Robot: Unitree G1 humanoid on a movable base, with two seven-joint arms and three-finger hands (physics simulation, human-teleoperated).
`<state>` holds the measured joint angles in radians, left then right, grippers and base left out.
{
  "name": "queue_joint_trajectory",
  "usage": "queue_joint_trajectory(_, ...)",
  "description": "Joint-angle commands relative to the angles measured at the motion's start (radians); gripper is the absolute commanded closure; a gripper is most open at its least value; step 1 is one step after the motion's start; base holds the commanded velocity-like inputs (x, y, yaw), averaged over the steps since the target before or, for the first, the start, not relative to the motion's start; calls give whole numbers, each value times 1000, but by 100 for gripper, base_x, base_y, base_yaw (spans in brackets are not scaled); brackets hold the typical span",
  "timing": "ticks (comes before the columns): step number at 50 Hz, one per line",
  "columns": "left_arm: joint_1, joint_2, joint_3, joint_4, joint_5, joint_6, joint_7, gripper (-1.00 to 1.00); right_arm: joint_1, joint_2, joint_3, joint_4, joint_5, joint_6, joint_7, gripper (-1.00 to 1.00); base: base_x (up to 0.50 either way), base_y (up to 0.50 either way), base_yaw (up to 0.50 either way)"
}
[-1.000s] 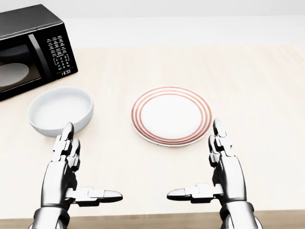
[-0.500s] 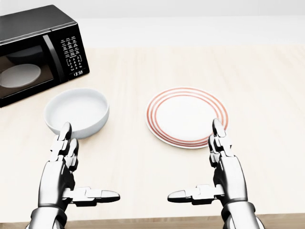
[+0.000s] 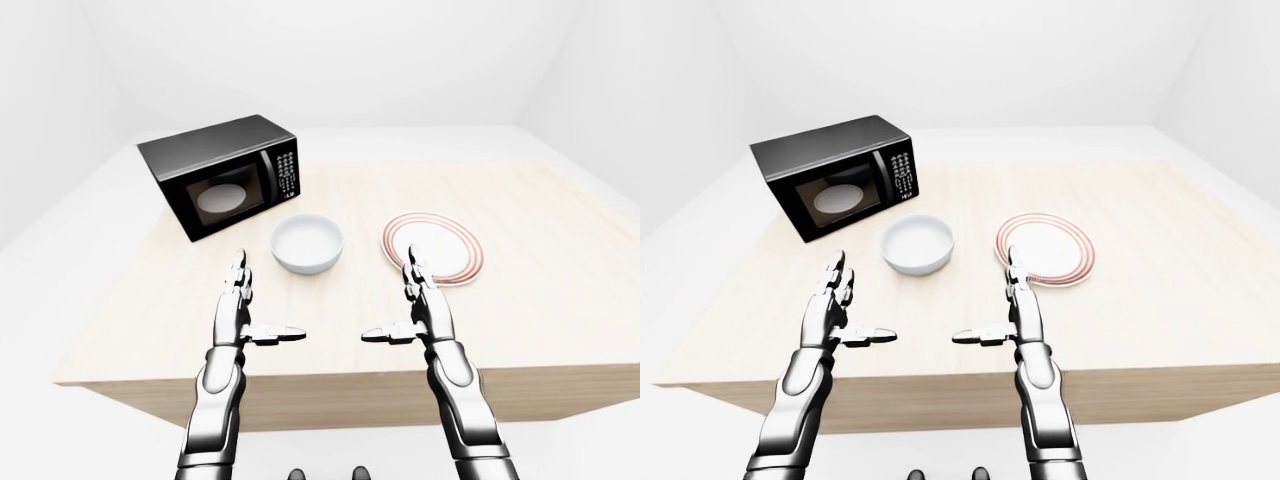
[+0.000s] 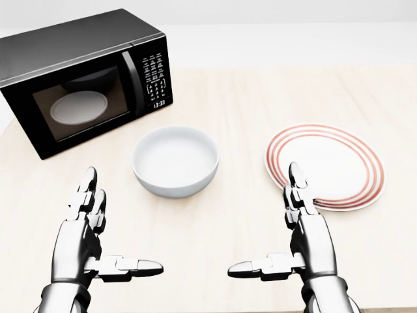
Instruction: Pick up the white bowl and put it on the plate.
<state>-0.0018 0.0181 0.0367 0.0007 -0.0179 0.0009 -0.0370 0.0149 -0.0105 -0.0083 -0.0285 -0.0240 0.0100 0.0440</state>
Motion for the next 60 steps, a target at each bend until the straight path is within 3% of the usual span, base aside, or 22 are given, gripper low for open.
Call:
queue_joint_trajectory(1, 0, 0, 0, 0, 0, 0, 0, -100, 0, 1, 2, 3, 0, -1, 0, -100, 8, 47, 0)
queue_joint_trajectory(14, 0, 0, 0, 0, 0, 1, 0, -100, -9, 1, 3, 45, 2, -15, 5, -100, 6, 37, 0)
queue_joint_trajectory(28, 0, 0, 0, 0, -1, 0, 0, -100, -12, -1, -7, 3, 28, 36, 6, -100, 0, 0, 0)
queue_joint_trajectory(60, 0, 0, 0, 0, 0, 0, 0, -100, -10, 1, 6, 21, 12, 7, 12, -100, 14, 0, 0)
